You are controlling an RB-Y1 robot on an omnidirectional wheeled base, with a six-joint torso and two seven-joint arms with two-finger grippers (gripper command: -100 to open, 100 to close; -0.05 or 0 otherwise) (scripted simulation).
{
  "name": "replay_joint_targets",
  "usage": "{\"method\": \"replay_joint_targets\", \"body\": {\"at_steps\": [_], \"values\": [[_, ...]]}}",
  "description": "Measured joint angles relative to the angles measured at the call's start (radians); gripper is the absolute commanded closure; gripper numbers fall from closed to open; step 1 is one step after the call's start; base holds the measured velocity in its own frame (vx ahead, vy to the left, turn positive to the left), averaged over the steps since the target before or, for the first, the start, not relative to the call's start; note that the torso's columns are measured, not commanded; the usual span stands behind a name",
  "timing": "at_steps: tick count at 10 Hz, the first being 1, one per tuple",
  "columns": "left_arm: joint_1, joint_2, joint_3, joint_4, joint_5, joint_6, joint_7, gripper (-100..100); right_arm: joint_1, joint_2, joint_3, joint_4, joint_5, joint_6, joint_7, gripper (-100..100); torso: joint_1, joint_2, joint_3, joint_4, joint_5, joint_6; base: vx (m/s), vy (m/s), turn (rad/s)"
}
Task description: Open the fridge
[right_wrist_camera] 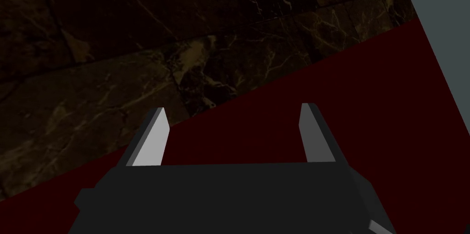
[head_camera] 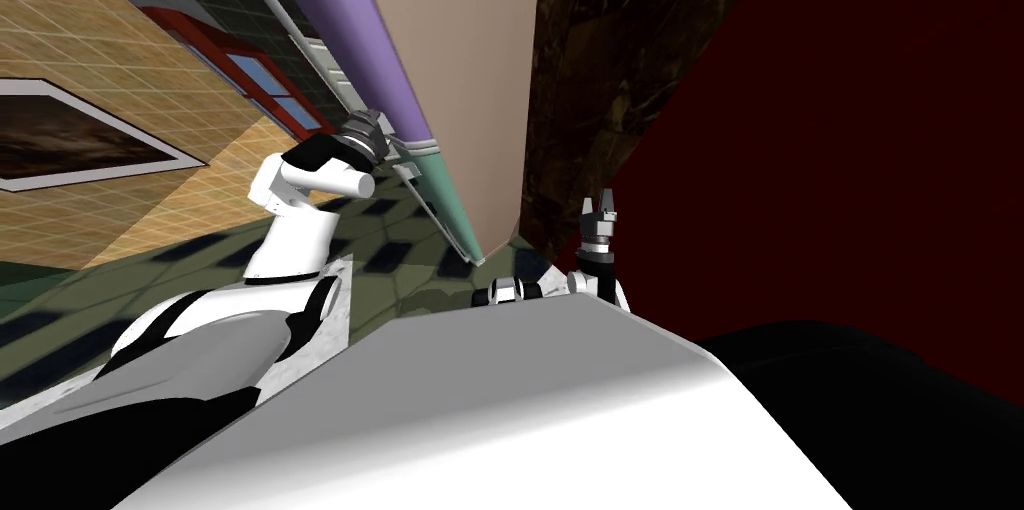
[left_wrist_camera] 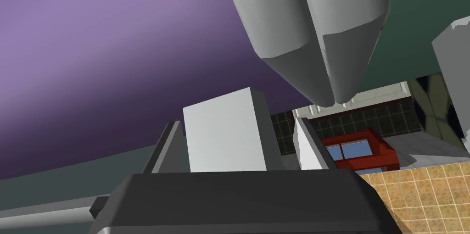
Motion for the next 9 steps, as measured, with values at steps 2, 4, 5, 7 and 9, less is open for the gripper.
{"method": "replay_joint_targets", "body": {"at_steps": [2,4,5,7,9], "values": [[-0.005,-0.002,-0.003,0.006,0.000,-0.002,0.000,100,0.000,-0.001,0.000,0.000,0.000,0.000,0.000,0,0.010,-0.001,-0.001,0.002,0.002,0.000,-0.091,0.281,-0.251],[-0.002,-0.006,-0.017,0.012,0.005,-0.002,-0.001,100,0.000,-0.001,-0.001,0.000,0.000,0.000,0.000,0,0.010,-0.013,-0.010,0.004,-0.001,-0.002,-0.107,0.292,-0.182],[-0.011,-0.010,-0.023,0.026,0.004,-0.006,-0.003,100,0.000,-0.001,0.000,0.000,0.000,0.000,0.000,0,0.010,-0.015,-0.012,0.003,-0.001,-0.001,-0.153,0.303,-0.149],[-0.013,-0.011,-0.019,0.023,0.000,-0.005,-0.003,100,0.000,0.000,0.000,0.000,0.000,0.000,0.000,0,0.004,-0.014,-0.011,0.002,-0.002,-0.002,-0.121,0.215,-0.129],[-0.018,-0.008,-0.021,0.034,0.003,-0.009,-0.004,100,0.000,0.000,0.000,0.000,0.000,0.000,0.000,0,0.007,-0.014,-0.011,0.002,-0.002,-0.001,-0.136,0.286,-0.218]]}}
